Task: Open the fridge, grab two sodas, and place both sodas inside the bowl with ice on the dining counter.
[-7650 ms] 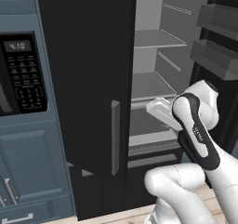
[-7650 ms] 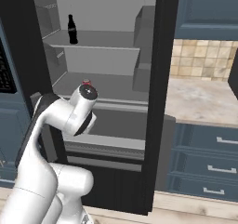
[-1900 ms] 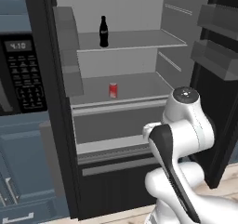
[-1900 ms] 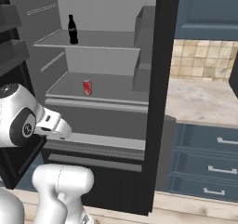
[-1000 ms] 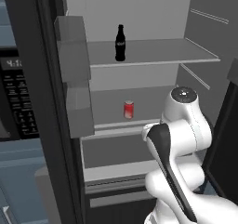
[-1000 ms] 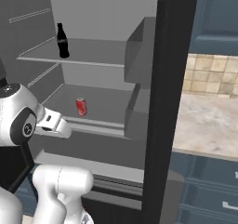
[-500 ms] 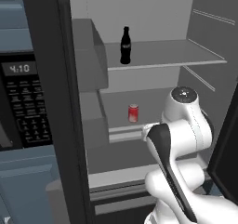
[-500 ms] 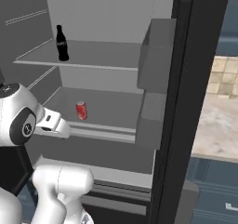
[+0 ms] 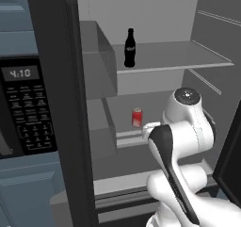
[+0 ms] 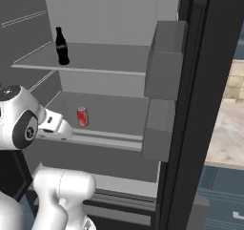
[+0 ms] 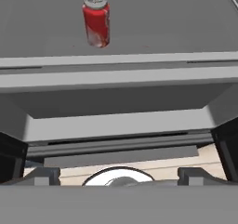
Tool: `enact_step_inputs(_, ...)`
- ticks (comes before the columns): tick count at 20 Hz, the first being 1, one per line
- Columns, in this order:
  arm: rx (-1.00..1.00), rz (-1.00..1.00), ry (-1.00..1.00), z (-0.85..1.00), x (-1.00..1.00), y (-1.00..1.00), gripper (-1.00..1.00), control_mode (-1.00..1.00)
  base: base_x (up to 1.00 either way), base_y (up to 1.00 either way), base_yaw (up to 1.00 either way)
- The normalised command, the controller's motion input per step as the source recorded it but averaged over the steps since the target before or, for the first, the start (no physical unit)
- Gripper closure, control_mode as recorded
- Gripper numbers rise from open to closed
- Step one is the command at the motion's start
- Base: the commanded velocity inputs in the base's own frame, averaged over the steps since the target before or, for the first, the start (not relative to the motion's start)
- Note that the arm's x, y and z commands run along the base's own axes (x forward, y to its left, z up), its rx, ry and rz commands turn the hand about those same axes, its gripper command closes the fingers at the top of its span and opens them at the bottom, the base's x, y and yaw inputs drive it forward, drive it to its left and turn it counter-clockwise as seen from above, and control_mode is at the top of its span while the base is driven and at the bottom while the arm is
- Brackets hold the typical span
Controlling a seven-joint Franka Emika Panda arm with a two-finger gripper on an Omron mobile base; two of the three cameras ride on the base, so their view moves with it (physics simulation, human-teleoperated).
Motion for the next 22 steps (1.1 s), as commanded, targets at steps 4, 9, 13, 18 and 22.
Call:
enact_step_inputs(4, 0.08, 0.16, -0.47, -0.51, 0.08, 0.00, -1.00, -1.00, 0.00, 0.00, 0.00)
enact_step_inputs(9, 0.03, 0.12, -0.38, -0.49, 0.15, 0.00, -1.00, -1.00, 0.00, 0.00, 0.00)
enact_step_inputs(13, 0.00, 0.08, -0.24, -0.65, 0.26, 0.00, -1.00, -1.00, 0.00, 0.00, 0.00)
enact_step_inputs(18, 0.00, 0.10, -0.14, -0.71, 0.33, 0.00, -1.00, -1.00, 0.00, 0.00, 0.00)
enact_step_inputs(22, 0.00, 0.11, -0.17, -0.75, 0.28, 0.00, -1.00, -1.00, 0.00, 0.00, 0.00)
